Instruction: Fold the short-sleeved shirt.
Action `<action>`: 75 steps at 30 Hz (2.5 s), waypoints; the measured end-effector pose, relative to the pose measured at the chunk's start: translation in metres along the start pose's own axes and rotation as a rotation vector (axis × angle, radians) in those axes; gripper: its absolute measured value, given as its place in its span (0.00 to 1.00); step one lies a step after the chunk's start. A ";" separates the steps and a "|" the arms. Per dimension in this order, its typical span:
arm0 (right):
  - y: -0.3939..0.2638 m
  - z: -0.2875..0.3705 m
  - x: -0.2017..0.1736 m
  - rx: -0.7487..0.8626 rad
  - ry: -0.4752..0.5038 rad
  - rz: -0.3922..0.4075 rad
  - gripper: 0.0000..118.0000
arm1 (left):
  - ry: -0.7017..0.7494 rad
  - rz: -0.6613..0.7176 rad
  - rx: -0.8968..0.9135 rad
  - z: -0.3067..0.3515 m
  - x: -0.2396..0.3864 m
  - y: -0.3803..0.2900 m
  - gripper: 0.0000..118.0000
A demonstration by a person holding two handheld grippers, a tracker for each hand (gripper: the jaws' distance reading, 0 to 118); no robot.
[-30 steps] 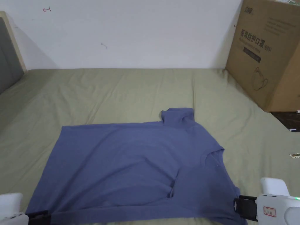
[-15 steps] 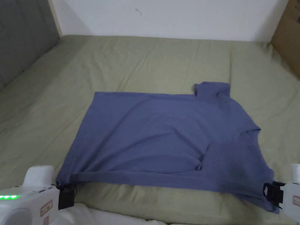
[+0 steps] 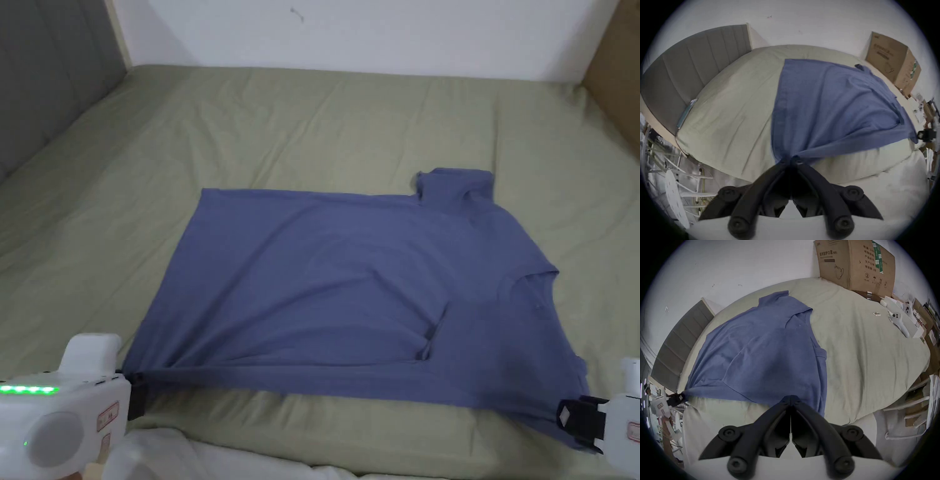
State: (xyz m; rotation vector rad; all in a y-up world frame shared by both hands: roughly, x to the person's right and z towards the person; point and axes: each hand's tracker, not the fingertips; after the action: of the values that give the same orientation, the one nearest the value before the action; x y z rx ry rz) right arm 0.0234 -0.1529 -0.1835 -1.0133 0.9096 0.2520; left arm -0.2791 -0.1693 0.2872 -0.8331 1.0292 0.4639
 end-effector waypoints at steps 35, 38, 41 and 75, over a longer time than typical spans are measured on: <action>0.103 0.006 0.024 0.054 0.034 -0.045 0.00 | -0.011 -0.049 0.083 0.011 0.008 0.082 0.01; 0.134 -0.010 0.019 0.063 0.026 -0.048 0.00 | -0.007 -0.063 0.065 -0.012 0.010 0.112 0.01; 0.161 -0.044 0.017 0.024 -0.008 -0.034 0.00 | 0.002 -0.109 0.044 -0.039 0.014 0.137 0.01; 0.070 -0.043 0.007 0.007 -0.008 -0.077 0.02 | -0.037 0.082 -0.041 -0.055 -0.008 0.077 0.87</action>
State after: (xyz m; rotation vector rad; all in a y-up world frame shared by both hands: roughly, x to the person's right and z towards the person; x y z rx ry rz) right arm -0.0353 -0.1520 -0.2409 -1.0383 0.8622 0.1880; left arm -0.3663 -0.1648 0.2506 -0.8173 1.0251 0.5700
